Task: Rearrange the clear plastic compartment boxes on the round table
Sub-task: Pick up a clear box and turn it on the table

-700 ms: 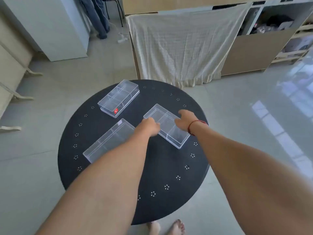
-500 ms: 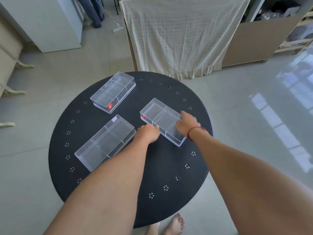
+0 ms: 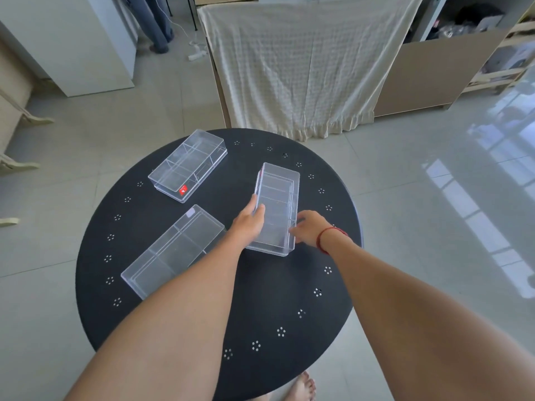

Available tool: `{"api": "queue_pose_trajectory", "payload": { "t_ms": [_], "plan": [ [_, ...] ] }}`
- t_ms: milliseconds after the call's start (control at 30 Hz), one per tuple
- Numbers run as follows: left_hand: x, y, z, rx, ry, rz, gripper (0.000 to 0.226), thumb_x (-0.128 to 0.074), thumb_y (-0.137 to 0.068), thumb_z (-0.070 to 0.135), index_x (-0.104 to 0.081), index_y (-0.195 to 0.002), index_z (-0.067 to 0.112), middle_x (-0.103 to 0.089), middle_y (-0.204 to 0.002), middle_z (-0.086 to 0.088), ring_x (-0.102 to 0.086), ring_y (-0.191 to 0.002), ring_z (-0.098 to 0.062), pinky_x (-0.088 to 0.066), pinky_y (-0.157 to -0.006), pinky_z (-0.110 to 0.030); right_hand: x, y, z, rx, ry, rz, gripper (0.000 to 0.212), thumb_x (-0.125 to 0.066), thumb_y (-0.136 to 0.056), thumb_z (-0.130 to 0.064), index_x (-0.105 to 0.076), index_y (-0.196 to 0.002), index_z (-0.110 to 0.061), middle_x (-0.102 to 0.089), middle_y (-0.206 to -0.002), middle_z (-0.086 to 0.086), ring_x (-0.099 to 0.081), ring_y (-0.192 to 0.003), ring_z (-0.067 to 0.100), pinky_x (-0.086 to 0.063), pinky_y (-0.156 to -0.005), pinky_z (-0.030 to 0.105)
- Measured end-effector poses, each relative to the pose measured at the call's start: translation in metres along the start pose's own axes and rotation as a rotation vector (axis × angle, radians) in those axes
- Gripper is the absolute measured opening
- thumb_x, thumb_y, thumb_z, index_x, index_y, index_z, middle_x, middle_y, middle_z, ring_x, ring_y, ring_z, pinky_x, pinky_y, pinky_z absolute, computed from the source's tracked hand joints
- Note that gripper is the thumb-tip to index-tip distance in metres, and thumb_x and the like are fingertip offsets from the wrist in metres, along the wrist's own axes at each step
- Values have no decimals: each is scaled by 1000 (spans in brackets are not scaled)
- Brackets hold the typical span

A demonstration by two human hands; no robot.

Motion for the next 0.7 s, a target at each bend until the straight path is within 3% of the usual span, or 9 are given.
{"api": "queue_pose_trajectory", "payload": {
  "t_ms": [167,267,367,467,567,633,700],
  "plan": [
    [12,2,17,-130,-77,-1,58,-45,-96,37,-29,-151,38,-35,-156,2,-39,-140,-25,-33,-113,-42,-5,9,-4,4,124,-46,15,-54,-91,-19,-64,-81,-12,-62,-94,9,-55,-84,26,-43,-79,29],
    [14,2,22,-245,-124,65,67,-59,-91,35,-31,-151,31,-44,-150,-2,-46,-134,-24,-39,-111,-42,-4,9,0,-3,141,-83,18,-47,-92,-13,-64,-100,-12,-61,-100,11,-58,-93,27,-42,-81,31],
    [10,4,25,-333,-316,128,77,-66,-88,33,-26,-153,23,-41,-149,-7,-40,-137,-28,-35,-112,-47,11,11,3,-24,94,64,20,-42,-92,-8,-54,-108,-11,-55,-106,14,-55,-97,29,-42,-84,32],
    [3,6,26,-427,-439,199,69,-73,-82,29,-43,-142,16,-51,-135,-8,-49,-127,-30,-41,-105,-46,30,8,4,-130,-286,299,49,-43,-93,-11,-36,-142,-6,-54,-132,19,-53,-102,29,-44,-89,37],
    [-4,9,26,-514,-524,253,61,-76,-77,20,-52,-132,10,-53,-129,-8,-53,-117,-30,-44,-98,-40,45,2,-1,-198,-692,437,58,-38,-94,-26,-28,-150,-13,-47,-145,16,-52,-108,28,-48,-99,45],
    [-8,12,27,-598,-574,259,62,-76,-77,15,-52,-134,11,-53,-129,-7,-52,-116,-29,-38,-99,-35,48,-2,-4,-224,-816,414,64,-38,-91,-47,-33,-148,-17,-47,-146,9,-53,-124,30,-55,-80,44],
    [-11,13,25,-679,-597,267,63,-77,-75,11,-52,-132,12,-54,-127,-5,-52,-114,-26,-37,-99,-31,45,1,-7,-249,-865,390,78,-47,-83,-62,-39,-145,-16,-47,-145,7,-53,-125,32,-55,-61,36]
  ]
}}
Point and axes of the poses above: each hand's wrist, its own y-axis away from the middle knuckle, its own x-axis out of the back of the hand, z = x × y, the point moved 1 cm from there along -y, towards the middle knuckle
